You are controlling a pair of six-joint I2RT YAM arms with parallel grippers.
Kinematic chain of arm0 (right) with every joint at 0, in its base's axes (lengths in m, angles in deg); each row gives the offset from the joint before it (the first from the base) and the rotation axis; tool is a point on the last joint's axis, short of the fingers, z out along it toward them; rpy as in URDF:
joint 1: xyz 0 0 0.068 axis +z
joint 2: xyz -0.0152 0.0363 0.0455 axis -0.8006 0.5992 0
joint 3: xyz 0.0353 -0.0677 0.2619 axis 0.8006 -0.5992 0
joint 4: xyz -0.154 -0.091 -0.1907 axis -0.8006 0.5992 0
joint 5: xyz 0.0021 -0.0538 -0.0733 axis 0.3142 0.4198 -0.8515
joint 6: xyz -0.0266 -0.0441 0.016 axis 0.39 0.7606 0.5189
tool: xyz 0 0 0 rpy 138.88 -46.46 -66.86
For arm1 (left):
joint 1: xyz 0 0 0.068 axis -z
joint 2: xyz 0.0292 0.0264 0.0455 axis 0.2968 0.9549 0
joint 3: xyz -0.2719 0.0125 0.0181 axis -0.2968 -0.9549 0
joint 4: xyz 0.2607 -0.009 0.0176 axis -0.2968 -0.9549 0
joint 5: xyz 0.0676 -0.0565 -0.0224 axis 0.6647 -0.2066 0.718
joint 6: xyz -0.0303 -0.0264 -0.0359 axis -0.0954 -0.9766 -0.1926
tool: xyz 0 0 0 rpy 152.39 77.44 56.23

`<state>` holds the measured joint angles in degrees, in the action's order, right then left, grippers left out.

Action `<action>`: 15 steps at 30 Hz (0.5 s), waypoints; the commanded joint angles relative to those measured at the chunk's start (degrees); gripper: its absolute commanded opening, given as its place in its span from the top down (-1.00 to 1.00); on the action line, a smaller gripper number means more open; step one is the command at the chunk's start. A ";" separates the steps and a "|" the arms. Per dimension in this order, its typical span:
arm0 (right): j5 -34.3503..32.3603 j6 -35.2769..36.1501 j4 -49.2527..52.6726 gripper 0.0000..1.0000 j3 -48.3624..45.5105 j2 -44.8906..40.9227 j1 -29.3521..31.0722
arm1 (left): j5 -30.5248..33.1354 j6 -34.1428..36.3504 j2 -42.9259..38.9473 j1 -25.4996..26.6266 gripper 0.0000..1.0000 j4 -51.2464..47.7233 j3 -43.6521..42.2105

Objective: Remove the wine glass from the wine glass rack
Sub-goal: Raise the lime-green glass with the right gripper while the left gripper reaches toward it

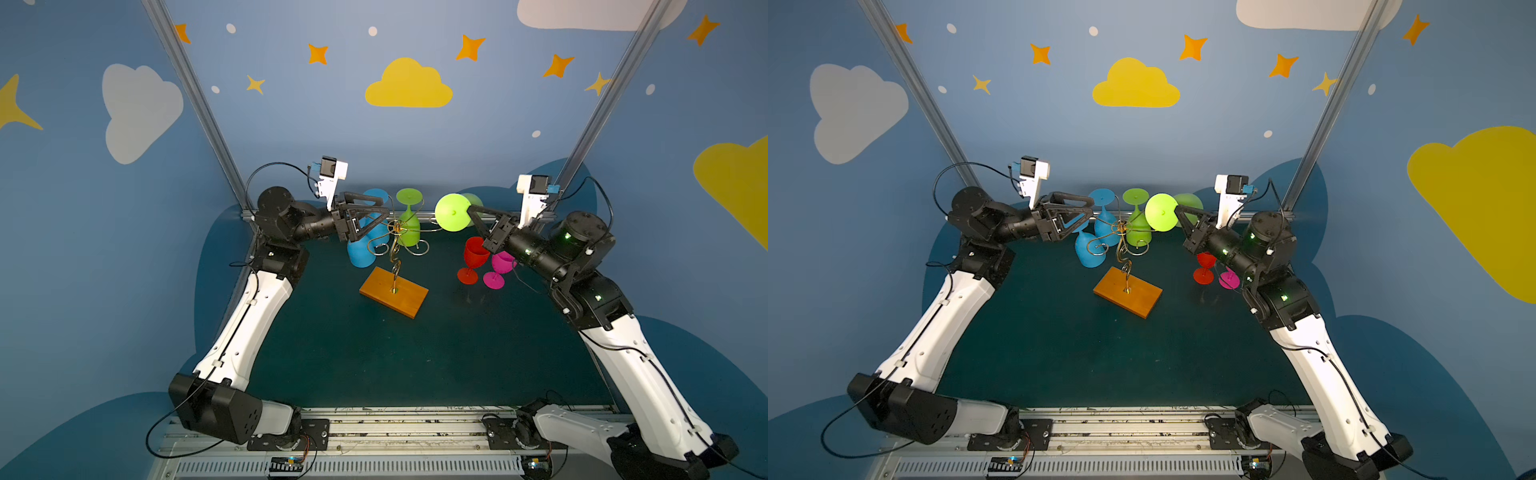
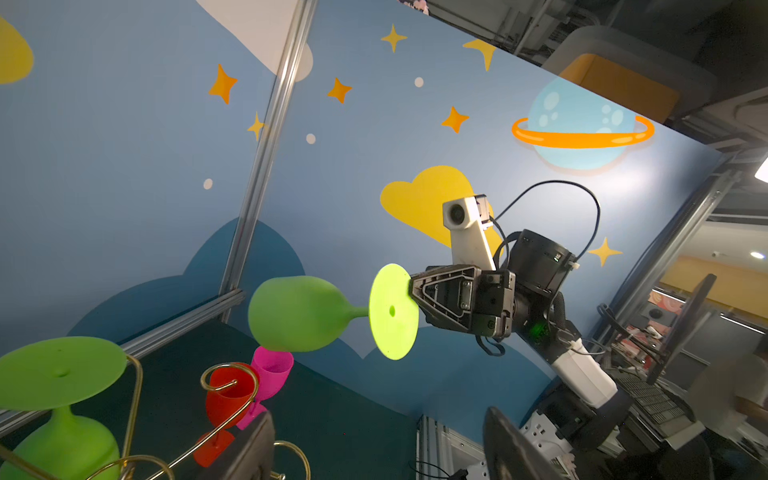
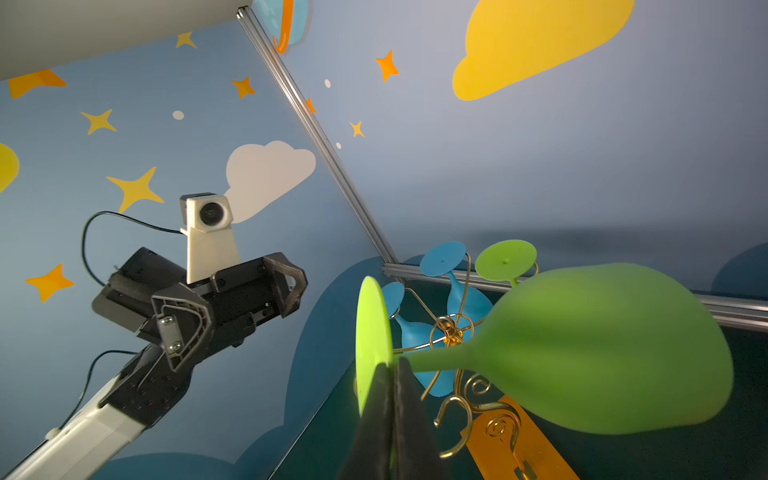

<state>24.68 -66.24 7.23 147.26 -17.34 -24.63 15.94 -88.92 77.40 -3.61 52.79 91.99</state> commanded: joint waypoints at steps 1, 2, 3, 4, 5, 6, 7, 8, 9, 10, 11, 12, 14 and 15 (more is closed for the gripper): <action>3.85 0.19 -4.76 1.00 2.87 1.15 1.12 | -2.60 1.20 3.08 1.94 -0.54 -0.84 2.39; 4.08 0.12 -5.22 1.00 3.11 1.70 1.48 | -2.56 1.15 3.90 2.47 -0.53 -1.01 3.10; 4.30 0.18 -5.34 1.00 3.42 2.18 1.84 | -2.47 1.00 4.52 2.75 -0.53 -0.93 3.44; 4.54 0.19 -5.43 1.00 3.75 2.65 2.20 | -2.48 0.56 5.26 3.14 -0.53 -0.39 3.86; 4.60 0.16 -5.58 1.00 4.02 3.11 2.56 | -2.70 -0.21 5.98 3.50 -0.52 0.44 4.24; 4.74 0.10 -5.90 1.00 4.10 3.52 2.78 | -3.03 -0.93 6.51 3.88 -0.51 1.38 4.61; 4.97 -0.07 -6.12 1.00 4.21 3.97 3.07 | -3.57 -1.68 7.09 4.28 -0.51 2.30 5.08; 5.17 -0.29 -6.43 1.00 4.39 4.42 3.33 | -4.15 -2.13 7.64 4.66 -0.51 2.92 5.63; 5.28 -0.34 -6.55 1.00 4.44 4.78 3.56 | -4.47 -2.39 8.01 5.03 -0.50 3.10 6.07; 5.34 -0.52 -6.92 1.00 4.42 5.06 3.83 | -4.81 -2.49 8.31 5.40 -0.50 3.23 6.44; 5.37 -0.60 -7.21 1.00 4.40 5.44 4.15 | -5.18 -2.54 8.49 5.85 -0.50 3.36 6.68; 5.35 -0.76 -7.55 1.00 4.32 5.67 4.37 | -5.33 -2.53 8.57 6.11 -0.50 3.38 6.86; 5.40 -1.02 -8.15 1.00 4.21 6.22 4.65 | -5.95 -2.54 8.59 6.67 -0.49 3.61 7.10; 5.45 -1.09 -8.36 1.00 4.22 6.45 4.68 | -6.15 -2.49 8.49 6.82 -0.48 3.62 7.15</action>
<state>29.20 -66.83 2.29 150.01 -11.13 -20.41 11.87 -90.95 86.50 2.64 53.97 97.24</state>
